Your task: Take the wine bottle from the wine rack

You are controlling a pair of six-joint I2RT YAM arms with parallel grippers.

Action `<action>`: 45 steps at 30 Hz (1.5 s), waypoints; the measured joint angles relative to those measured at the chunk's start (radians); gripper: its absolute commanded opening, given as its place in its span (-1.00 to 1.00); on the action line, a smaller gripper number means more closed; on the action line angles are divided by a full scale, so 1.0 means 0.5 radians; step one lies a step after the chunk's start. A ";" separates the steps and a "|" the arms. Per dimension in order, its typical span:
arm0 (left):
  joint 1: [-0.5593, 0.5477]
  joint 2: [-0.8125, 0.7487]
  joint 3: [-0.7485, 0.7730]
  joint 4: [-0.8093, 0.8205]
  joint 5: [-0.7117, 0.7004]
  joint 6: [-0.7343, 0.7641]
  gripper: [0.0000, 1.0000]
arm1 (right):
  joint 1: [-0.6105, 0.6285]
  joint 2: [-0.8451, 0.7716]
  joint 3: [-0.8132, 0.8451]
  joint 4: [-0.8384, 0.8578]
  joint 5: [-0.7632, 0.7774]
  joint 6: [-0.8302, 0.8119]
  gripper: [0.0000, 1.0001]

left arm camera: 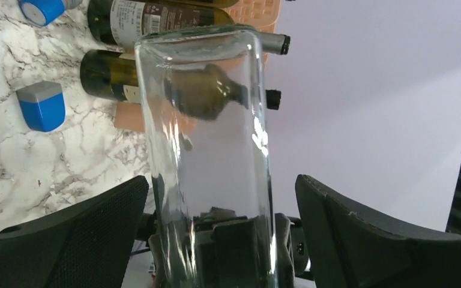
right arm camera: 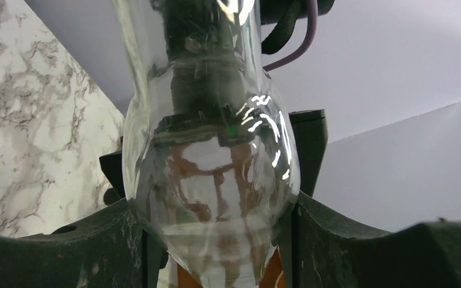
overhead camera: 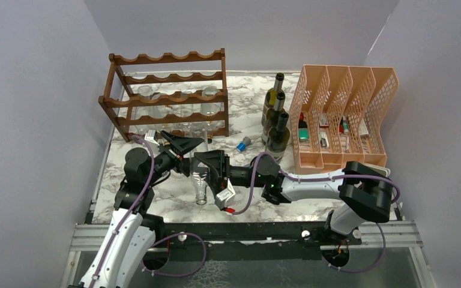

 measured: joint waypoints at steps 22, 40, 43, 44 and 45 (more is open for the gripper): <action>-0.005 0.168 0.528 -0.832 -0.491 1.174 0.99 | 0.000 -1.078 -0.227 -1.193 0.389 1.543 -0.85; -0.005 0.261 0.607 -0.915 -0.604 1.406 0.99 | 0.000 -1.662 -0.666 -1.882 1.398 2.320 -0.78; -0.005 0.253 0.607 -0.915 -0.604 1.406 0.99 | -0.009 -1.661 -0.742 -1.813 1.617 2.354 -0.73; -0.005 0.253 0.607 -0.915 -0.603 1.406 0.99 | -0.022 -1.661 -0.778 -1.776 1.675 2.368 -0.73; -0.005 0.253 0.607 -0.915 -0.603 1.406 0.99 | -0.034 -1.661 -0.814 -1.746 1.724 2.379 -0.73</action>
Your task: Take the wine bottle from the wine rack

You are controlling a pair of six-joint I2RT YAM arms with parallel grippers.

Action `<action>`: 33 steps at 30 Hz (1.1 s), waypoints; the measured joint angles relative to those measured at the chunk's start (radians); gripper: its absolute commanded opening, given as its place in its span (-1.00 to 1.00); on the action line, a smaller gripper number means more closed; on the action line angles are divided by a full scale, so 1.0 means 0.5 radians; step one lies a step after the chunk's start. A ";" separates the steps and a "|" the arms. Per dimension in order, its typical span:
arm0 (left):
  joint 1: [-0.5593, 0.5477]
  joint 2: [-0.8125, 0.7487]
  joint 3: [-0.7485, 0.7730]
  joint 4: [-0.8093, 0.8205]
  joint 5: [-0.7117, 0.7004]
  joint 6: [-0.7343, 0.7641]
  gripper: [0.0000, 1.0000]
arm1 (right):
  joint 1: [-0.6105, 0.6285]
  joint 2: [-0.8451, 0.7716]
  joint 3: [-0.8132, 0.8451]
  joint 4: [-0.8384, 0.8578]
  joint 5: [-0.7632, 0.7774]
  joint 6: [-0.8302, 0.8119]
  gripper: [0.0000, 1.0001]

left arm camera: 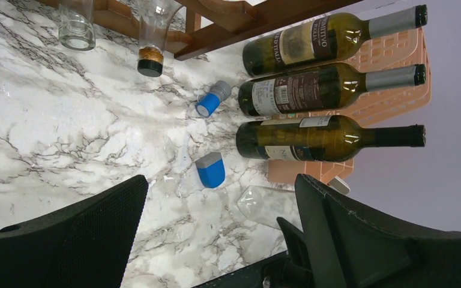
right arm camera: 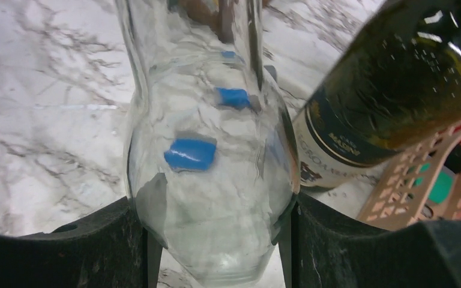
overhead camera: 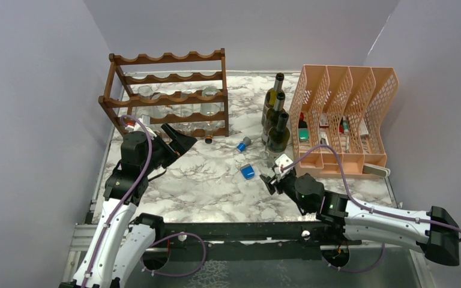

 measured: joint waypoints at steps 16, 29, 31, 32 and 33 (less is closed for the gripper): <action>0.000 0.009 0.000 0.022 0.004 -0.017 0.99 | -0.230 0.169 -0.231 0.518 0.421 0.414 -0.63; 0.000 0.008 0.000 0.037 0.005 -0.038 0.99 | -0.234 0.033 -0.260 0.402 0.432 0.557 0.44; 0.000 0.008 0.000 0.040 0.005 -0.039 0.99 | -0.234 0.029 -0.243 0.365 0.417 0.581 0.60; 0.000 0.008 0.000 0.040 0.005 -0.039 0.99 | -0.234 0.029 -0.233 0.346 0.409 0.594 0.66; 0.000 0.009 0.000 0.040 0.005 -0.040 0.99 | -0.234 0.029 -0.217 0.320 0.397 0.600 0.74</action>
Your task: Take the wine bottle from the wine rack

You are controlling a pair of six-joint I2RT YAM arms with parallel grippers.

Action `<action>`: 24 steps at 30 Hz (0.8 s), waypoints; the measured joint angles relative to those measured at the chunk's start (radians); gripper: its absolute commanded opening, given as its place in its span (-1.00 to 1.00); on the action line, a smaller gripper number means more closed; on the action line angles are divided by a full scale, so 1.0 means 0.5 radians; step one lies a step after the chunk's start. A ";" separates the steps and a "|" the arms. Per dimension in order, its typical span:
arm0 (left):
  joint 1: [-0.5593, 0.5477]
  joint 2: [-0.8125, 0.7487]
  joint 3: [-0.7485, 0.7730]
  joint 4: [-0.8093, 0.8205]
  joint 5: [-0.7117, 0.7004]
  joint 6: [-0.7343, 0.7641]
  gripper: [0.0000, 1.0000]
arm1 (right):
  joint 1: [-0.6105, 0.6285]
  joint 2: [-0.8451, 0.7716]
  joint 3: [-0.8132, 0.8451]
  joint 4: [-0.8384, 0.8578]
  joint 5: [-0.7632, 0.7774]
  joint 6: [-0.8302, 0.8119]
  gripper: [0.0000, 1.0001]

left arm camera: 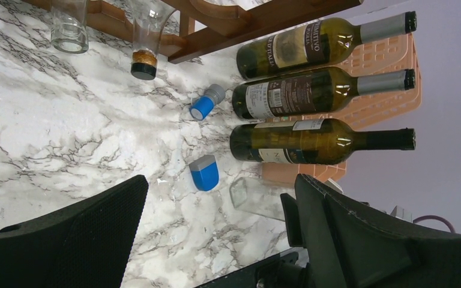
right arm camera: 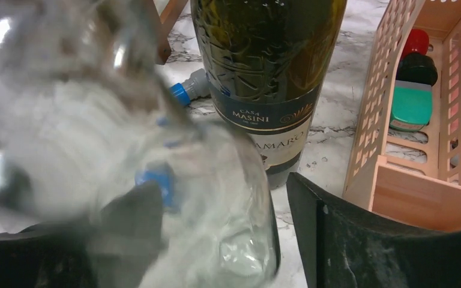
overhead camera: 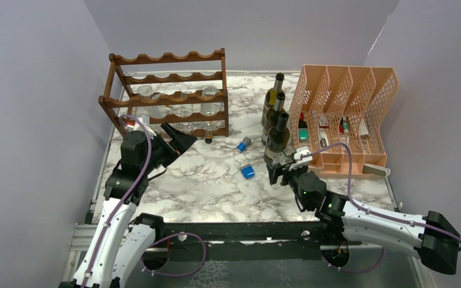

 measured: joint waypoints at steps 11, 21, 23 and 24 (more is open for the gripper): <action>0.000 0.000 0.000 0.027 0.008 -0.003 0.99 | 0.000 -0.153 0.237 -0.494 -0.031 0.174 0.99; 0.000 -0.014 -0.015 0.039 0.022 0.000 0.99 | 0.000 -0.422 0.557 -1.192 -0.063 0.528 0.99; 0.000 -0.015 -0.024 0.042 0.031 0.005 0.99 | 0.000 -0.475 0.600 -1.286 -0.097 0.569 0.99; 0.000 -0.015 -0.026 0.043 0.036 0.006 0.99 | 0.000 -0.503 0.626 -1.331 -0.114 0.582 0.99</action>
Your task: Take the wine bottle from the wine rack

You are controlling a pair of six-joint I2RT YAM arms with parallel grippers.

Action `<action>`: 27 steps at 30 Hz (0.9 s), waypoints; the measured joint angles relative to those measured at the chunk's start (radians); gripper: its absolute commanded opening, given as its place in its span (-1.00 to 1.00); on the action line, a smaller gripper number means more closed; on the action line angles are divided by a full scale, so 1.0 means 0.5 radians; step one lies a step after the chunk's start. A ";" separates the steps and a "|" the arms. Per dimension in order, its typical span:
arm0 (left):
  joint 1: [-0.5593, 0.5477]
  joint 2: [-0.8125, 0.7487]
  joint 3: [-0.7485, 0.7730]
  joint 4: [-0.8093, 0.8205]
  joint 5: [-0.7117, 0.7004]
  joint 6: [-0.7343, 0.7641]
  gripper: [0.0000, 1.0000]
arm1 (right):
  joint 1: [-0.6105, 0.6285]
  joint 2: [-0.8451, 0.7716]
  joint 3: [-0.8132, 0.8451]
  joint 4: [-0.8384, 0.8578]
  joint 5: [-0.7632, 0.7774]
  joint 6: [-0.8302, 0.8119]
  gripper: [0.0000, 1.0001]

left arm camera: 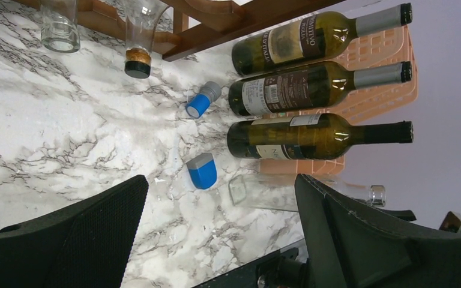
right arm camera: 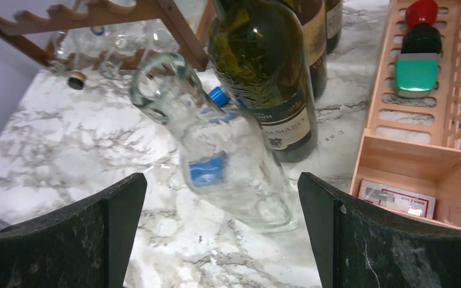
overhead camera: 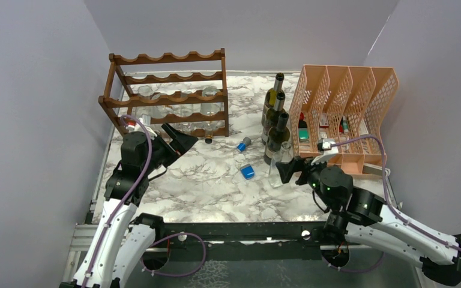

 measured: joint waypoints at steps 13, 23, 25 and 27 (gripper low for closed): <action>0.000 -0.003 -0.098 0.018 0.114 0.056 0.99 | 0.000 -0.217 0.481 -0.259 -0.256 -0.209 0.99; 0.000 0.270 -0.116 0.023 0.105 0.380 0.82 | 0.000 0.067 0.996 -0.512 -0.437 -0.568 0.99; 0.000 0.330 -0.113 0.027 0.040 0.459 0.67 | 0.000 0.108 1.035 -0.516 -0.503 -0.640 0.99; 0.000 0.417 -0.111 0.050 -0.049 0.550 0.58 | 0.000 0.119 1.042 -0.504 -0.587 -0.711 0.99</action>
